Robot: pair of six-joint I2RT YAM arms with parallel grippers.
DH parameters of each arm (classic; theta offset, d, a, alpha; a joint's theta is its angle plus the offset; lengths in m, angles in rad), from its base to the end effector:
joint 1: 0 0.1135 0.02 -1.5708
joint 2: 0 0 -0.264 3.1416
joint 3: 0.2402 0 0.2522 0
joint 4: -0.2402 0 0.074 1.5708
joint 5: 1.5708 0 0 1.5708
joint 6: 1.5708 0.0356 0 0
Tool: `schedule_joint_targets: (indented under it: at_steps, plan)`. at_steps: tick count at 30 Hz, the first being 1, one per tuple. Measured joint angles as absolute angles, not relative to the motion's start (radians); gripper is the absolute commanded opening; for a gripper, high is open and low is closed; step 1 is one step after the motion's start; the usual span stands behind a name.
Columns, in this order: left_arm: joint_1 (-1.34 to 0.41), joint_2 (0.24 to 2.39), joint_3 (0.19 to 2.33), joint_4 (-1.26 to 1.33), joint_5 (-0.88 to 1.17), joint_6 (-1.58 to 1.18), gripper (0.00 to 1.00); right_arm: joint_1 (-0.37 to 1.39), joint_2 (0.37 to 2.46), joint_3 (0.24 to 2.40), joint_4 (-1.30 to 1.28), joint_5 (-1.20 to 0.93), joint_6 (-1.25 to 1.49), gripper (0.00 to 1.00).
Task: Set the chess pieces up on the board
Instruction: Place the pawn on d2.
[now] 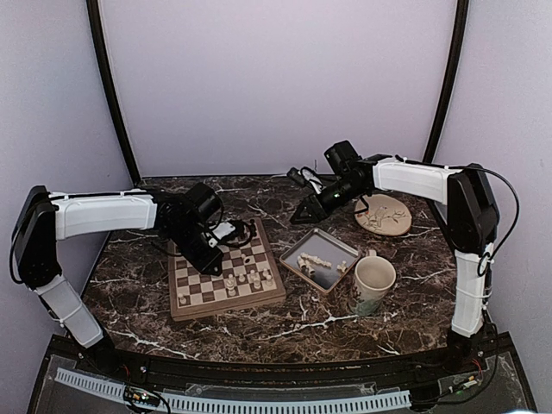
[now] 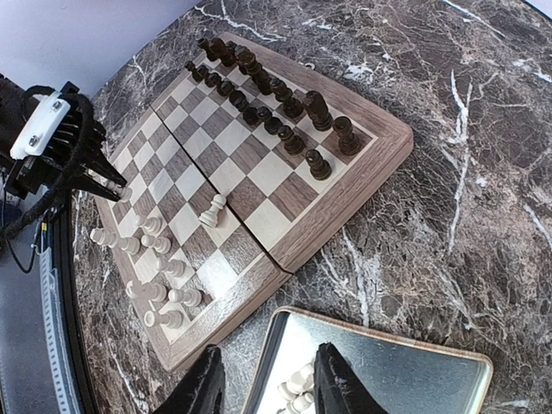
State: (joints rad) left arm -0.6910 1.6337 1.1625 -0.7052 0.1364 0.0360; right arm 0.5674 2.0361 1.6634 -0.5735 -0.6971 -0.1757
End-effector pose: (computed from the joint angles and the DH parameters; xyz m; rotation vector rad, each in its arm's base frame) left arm 0.2467 -0.2103 0.2184 1.0274 2.5938 -0.3597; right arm 0.3652 0.2599 0.2339 -1.1685 2.1995 1.0371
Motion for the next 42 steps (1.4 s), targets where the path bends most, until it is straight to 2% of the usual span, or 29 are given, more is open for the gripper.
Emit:
schedule_joint_targets:
  at_steps: [32,42]
  plan:
    - [-0.696,1.710,1.131,-0.689,0.167,0.040,0.10,0.567,2.036,1.656,-0.577,-0.676,-0.202,0.36]
    - [-0.699,1.719,1.131,-0.686,0.159,0.041,0.24,0.567,2.036,1.656,-0.582,-0.676,-0.205,0.36]
